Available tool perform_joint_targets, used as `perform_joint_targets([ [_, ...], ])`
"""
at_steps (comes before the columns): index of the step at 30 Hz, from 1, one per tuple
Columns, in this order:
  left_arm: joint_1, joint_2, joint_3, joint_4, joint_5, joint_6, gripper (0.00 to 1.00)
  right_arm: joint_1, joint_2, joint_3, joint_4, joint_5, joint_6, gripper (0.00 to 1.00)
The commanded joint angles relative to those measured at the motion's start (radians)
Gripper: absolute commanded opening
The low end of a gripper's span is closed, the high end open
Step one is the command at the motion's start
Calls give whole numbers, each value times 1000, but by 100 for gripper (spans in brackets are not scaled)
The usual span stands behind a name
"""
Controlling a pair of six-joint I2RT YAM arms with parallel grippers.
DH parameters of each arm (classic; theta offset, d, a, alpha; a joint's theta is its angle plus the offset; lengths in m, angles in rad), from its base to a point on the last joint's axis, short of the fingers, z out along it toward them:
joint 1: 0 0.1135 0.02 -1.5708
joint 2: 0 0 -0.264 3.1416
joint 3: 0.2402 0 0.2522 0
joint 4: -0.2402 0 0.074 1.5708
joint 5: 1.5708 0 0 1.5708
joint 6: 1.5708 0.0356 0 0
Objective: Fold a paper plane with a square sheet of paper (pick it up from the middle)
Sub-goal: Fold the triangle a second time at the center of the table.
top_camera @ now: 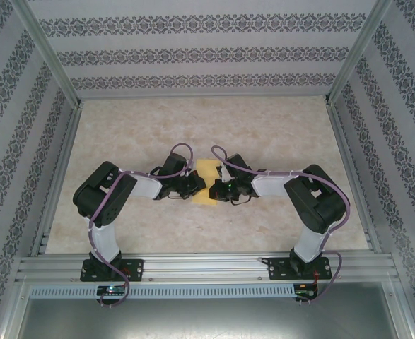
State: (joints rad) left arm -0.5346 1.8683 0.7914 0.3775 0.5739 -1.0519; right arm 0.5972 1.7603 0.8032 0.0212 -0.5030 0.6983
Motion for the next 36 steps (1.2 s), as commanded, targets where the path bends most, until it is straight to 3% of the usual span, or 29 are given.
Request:
perform_joint_targets([
  [1,4,29,-10,-74,-17,25,0,-11,-22,-33,-58,-12,-33,0],
  [12,5,28,-11,-75,-12,30,0,9,-51,51,-88,-50,-14,0],
  [27,5,29,-8,-84,-14,30,0,3,-9,-32,-149,-14,-39,0],
  [36,5,29,-6,-84,-12,32,0,7,-92,18,-183,-28,-29,0],
])
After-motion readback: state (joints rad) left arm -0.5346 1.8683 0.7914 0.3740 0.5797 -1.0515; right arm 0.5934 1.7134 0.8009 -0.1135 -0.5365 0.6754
